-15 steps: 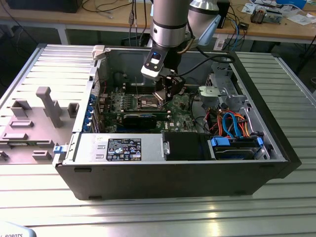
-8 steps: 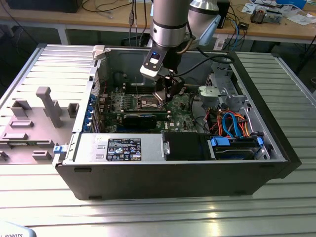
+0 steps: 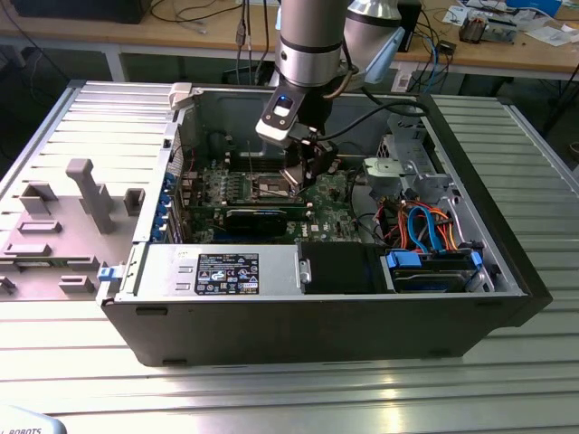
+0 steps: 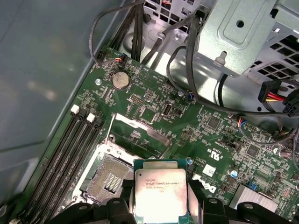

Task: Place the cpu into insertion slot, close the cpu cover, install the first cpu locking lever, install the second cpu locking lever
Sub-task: 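Place the cpu into insertion slot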

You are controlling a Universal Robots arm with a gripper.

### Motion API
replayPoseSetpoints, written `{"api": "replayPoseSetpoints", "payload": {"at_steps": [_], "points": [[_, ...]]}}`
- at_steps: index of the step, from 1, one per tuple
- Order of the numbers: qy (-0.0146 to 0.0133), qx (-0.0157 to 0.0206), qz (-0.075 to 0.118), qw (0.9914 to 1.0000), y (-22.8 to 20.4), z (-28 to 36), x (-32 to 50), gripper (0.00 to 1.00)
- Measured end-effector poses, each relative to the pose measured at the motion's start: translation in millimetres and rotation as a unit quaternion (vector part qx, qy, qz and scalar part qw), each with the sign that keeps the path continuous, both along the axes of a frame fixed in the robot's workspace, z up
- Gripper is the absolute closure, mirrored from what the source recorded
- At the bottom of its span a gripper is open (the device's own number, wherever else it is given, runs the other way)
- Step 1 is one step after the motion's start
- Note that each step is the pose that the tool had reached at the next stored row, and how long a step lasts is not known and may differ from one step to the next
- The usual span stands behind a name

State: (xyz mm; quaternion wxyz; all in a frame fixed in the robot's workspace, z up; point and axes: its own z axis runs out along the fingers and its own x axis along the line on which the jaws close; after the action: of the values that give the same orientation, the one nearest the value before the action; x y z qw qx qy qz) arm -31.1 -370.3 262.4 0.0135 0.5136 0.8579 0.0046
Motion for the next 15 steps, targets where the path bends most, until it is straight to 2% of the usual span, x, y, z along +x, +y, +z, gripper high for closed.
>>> {"api": "replayPoseSetpoints", "payload": {"at_steps": [15], "points": [[0.0000,-0.0032,-0.012,0.99993,0.0,-0.2,0.0,0.46]]}}
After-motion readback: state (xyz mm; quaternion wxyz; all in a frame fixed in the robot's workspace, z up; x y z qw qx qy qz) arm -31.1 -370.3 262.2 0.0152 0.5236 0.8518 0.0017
